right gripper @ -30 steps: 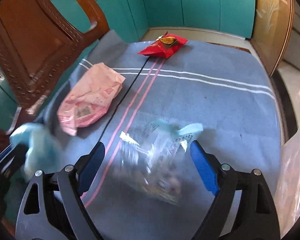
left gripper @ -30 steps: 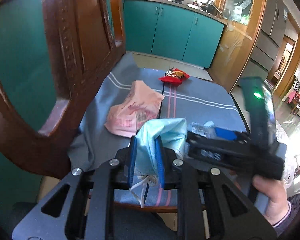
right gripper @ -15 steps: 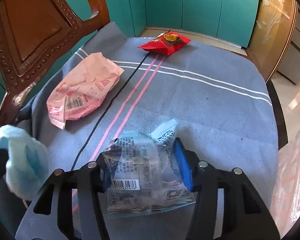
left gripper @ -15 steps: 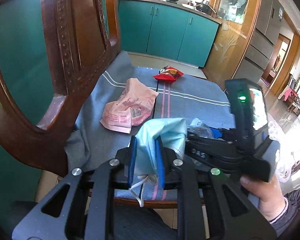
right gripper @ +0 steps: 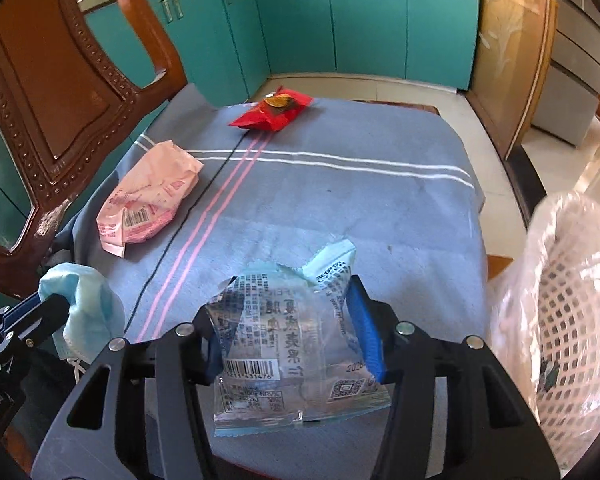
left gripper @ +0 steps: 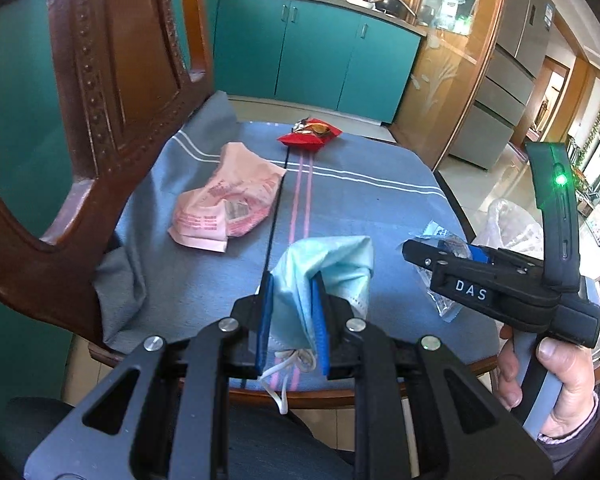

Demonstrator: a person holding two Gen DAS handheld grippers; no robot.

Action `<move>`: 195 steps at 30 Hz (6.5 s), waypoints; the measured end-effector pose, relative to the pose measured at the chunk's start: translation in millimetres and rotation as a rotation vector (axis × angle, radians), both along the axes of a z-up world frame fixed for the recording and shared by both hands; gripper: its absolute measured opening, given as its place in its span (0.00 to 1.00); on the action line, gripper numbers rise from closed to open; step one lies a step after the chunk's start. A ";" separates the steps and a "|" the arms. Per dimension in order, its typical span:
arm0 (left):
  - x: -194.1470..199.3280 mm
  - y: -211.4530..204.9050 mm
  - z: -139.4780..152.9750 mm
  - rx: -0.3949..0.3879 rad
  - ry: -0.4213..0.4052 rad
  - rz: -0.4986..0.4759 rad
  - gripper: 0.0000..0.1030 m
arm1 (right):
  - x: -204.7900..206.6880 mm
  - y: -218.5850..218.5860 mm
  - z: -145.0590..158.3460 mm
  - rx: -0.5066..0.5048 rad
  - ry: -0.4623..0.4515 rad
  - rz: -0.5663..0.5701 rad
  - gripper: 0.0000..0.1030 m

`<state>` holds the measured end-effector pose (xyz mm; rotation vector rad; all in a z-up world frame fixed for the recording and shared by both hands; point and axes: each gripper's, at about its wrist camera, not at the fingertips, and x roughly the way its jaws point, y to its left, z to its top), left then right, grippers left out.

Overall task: Collect trash
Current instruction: 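Carry the face mask and plastic bag over the basket and release both, then grasp the red candy wrapper with the right tool, then lower the left tool onto the pink paper wrapper while the right tool holds the red candy, then close the left tool on the pink paper wrapper and lift it off the seat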

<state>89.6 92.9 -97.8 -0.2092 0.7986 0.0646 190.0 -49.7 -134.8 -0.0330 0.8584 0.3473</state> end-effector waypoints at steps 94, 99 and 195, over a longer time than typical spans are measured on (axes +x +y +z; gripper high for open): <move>25.7 -5.6 -12.5 0.219 0.021 0.028 0.84 | 21.8 -96.0 28.9 0.036 -0.021 -0.196 0.79; 15.9 3.3 -11.0 0.212 0.016 0.006 0.85 | 73.4 -47.6 38.6 0.122 0.008 -0.137 0.79; 77.4 31.5 -38.1 -0.002 0.224 -0.067 0.69 | 33.4 10.5 6.4 -0.135 0.044 -0.011 0.72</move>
